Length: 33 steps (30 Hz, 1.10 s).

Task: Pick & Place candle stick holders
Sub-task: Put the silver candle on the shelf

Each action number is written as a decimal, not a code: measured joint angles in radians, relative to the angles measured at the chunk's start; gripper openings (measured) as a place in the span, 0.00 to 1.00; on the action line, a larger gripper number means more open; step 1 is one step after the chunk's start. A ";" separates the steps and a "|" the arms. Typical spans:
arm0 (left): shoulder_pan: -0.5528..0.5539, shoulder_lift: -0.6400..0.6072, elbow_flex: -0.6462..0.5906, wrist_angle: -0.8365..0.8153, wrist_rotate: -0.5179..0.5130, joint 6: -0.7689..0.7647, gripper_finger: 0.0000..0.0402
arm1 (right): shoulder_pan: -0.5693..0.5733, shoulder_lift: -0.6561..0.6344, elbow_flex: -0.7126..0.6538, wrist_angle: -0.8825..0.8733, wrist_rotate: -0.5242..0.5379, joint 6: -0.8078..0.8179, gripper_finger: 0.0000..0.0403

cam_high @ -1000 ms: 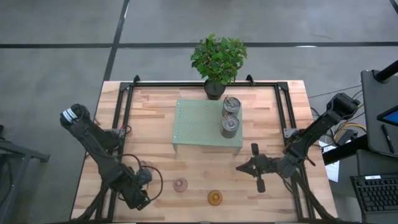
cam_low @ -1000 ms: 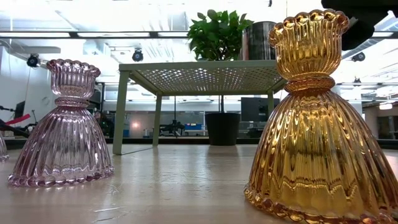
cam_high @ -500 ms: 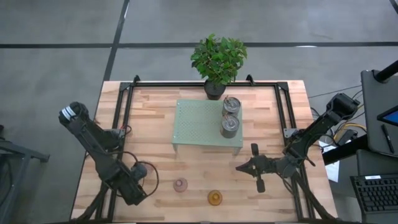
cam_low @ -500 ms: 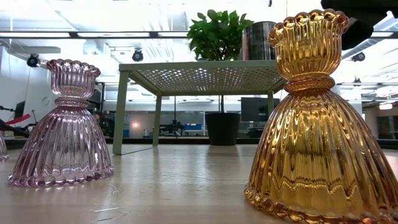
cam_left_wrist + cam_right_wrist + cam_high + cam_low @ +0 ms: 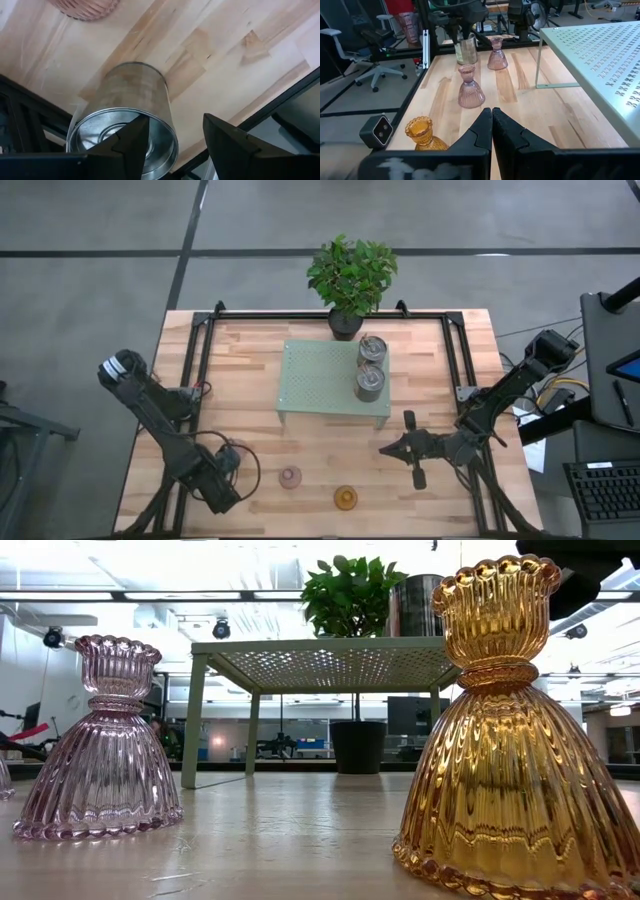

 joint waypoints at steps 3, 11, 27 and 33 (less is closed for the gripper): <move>0.000 0.026 0.000 0.011 0.017 0.038 0.43 | 0.000 0.000 0.000 0.000 0.000 -0.002 0.02; 0.004 0.039 -0.001 0.054 -0.068 0.106 0.22 | 0.000 0.000 0.000 -0.001 0.000 -0.005 0.02; 0.019 0.040 -0.008 0.158 -0.182 0.231 0.03 | 0.000 -0.001 0.000 0.000 0.000 -0.020 0.02; 0.015 0.036 -0.006 0.156 -0.182 0.246 0.01 | 0.000 -0.001 0.000 0.000 0.000 -0.020 0.02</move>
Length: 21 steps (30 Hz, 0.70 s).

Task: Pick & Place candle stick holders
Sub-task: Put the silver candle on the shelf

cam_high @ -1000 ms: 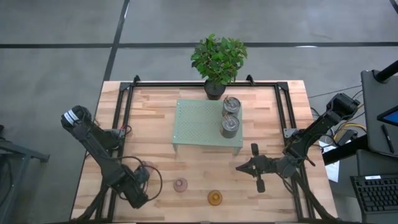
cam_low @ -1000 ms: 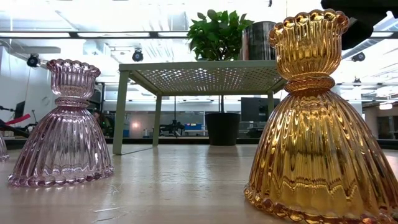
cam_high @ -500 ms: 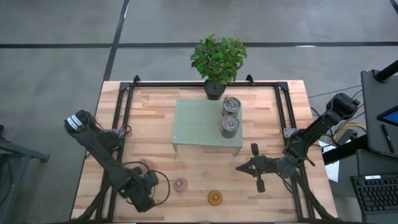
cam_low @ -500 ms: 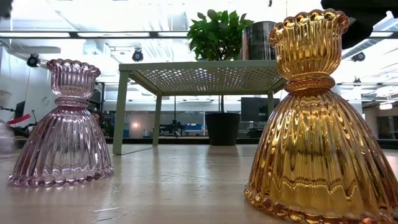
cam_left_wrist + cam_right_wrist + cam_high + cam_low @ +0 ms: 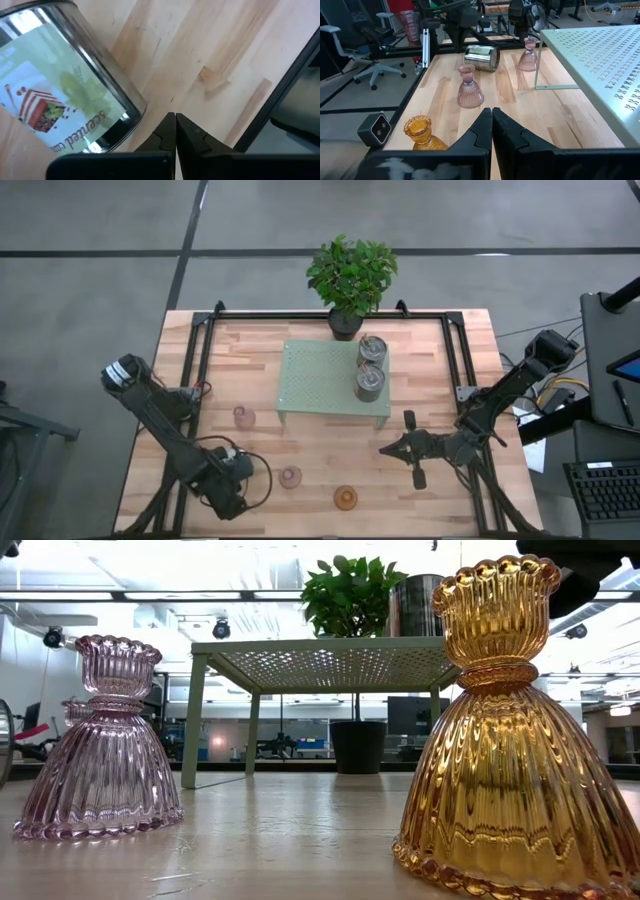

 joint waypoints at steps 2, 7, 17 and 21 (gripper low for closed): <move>-0.012 0.000 0.002 -0.011 -0.002 0.002 0.01 | 0.000 0.000 0.000 0.000 0.000 0.000 0.02; -0.043 0.000 0.023 -0.096 -0.013 0.008 0.00 | 0.000 0.000 0.000 0.000 0.000 -0.005 0.02; -0.056 0.003 0.103 -0.306 -0.205 0.106 0.00 | 0.000 0.000 0.000 -0.001 0.000 -0.010 0.02; -0.101 0.032 0.110 -0.306 -0.128 0.164 0.00 | 0.000 0.000 -0.001 -0.008 0.001 -0.010 0.02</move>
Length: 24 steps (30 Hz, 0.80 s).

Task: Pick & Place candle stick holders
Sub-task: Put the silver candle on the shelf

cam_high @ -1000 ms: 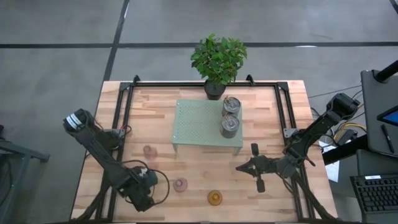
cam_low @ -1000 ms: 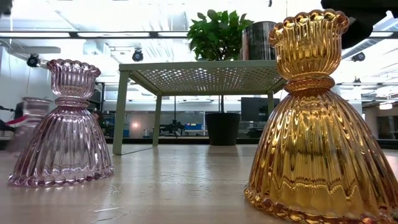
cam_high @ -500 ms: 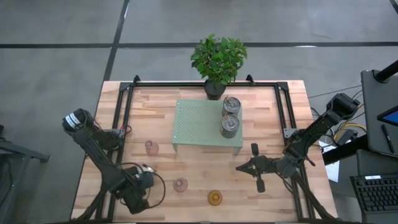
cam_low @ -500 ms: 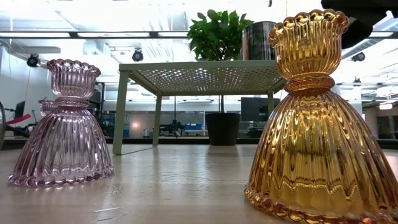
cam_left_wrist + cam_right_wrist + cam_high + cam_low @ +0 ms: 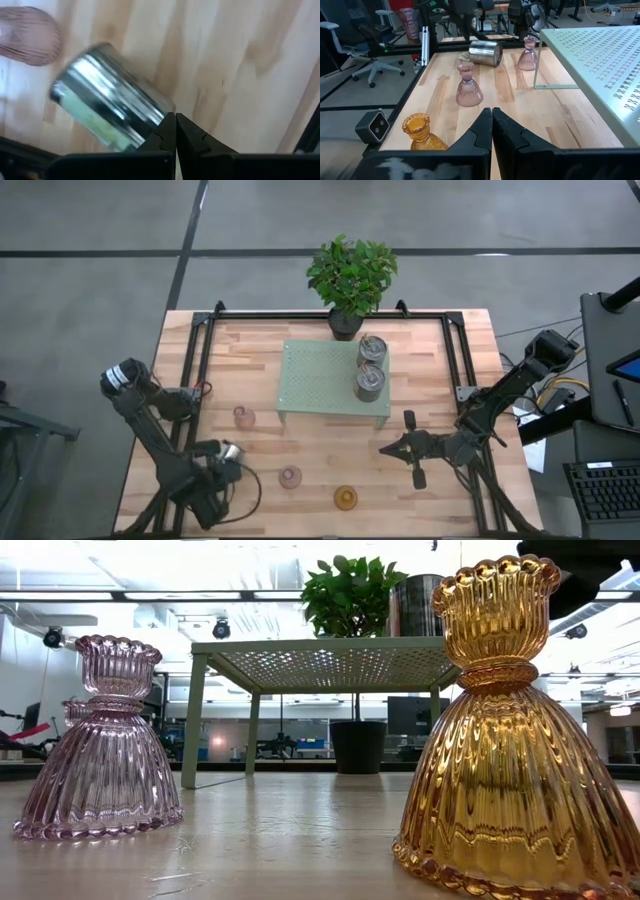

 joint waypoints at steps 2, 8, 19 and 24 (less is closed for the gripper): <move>-0.026 0.021 -0.009 -0.004 0.025 0.042 0.00 | 0.000 0.000 -0.001 -0.002 0.000 -0.005 0.02; -0.027 0.074 -0.018 -0.110 0.137 -0.024 0.00 | 0.000 0.000 -0.002 -0.001 0.001 -0.016 0.02; -0.083 0.284 0.195 -0.413 0.060 0.062 0.00 | -0.001 0.000 -0.009 -0.001 0.002 -0.016 0.02; -0.099 0.313 0.171 -0.418 0.018 0.106 0.06 | -0.001 0.000 -0.012 -0.001 0.006 -0.004 0.02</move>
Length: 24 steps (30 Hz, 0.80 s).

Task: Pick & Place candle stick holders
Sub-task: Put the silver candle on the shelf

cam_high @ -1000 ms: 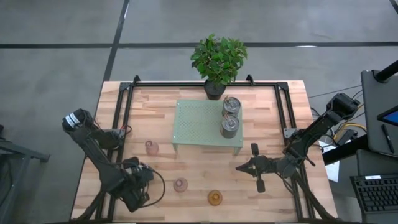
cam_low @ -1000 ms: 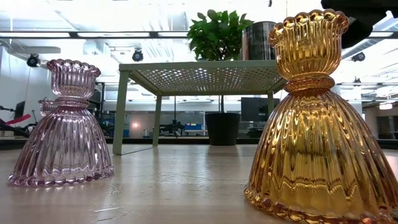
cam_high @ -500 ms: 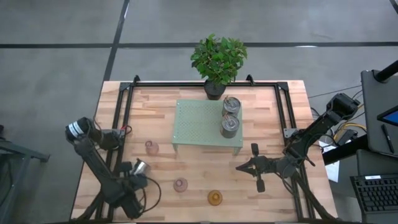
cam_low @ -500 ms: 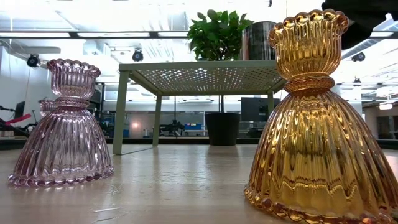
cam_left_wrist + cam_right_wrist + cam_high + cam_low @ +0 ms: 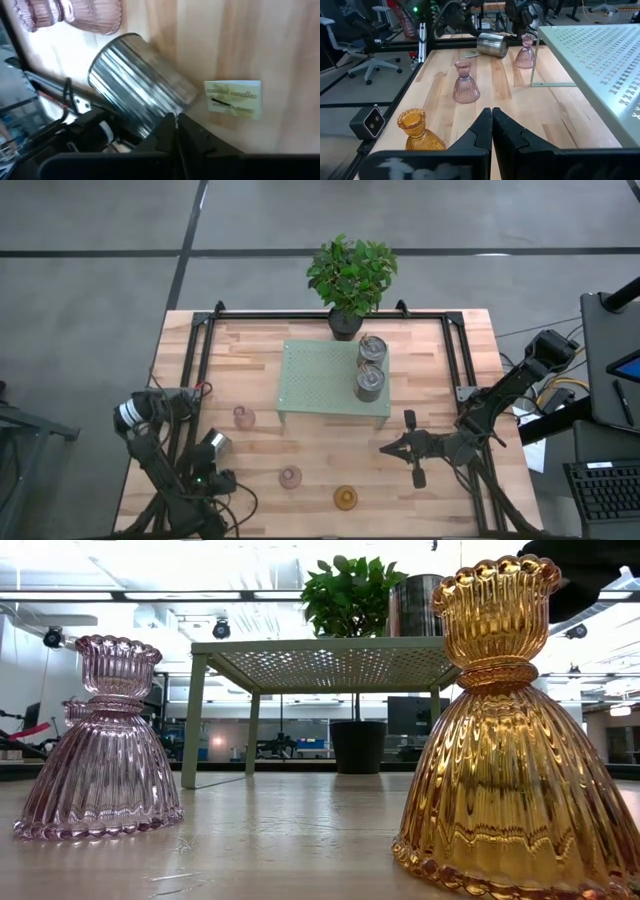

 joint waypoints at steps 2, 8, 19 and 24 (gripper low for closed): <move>-0.008 0.001 -0.023 0.004 -0.002 0.001 0.12 | 0.000 0.000 -0.002 0.000 0.000 0.007 0.02; -0.029 0.000 -0.081 0.002 0.005 0.020 0.31 | 0.001 0.000 -0.009 0.000 0.000 0.011 0.02; -0.047 -0.001 -0.138 0.003 0.032 0.170 0.44 | 0.001 0.000 -0.015 0.001 0.013 0.014 0.02; -0.046 -0.002 -0.198 0.002 0.025 0.171 0.44 | 0.001 0.000 -0.017 0.001 0.015 0.015 0.02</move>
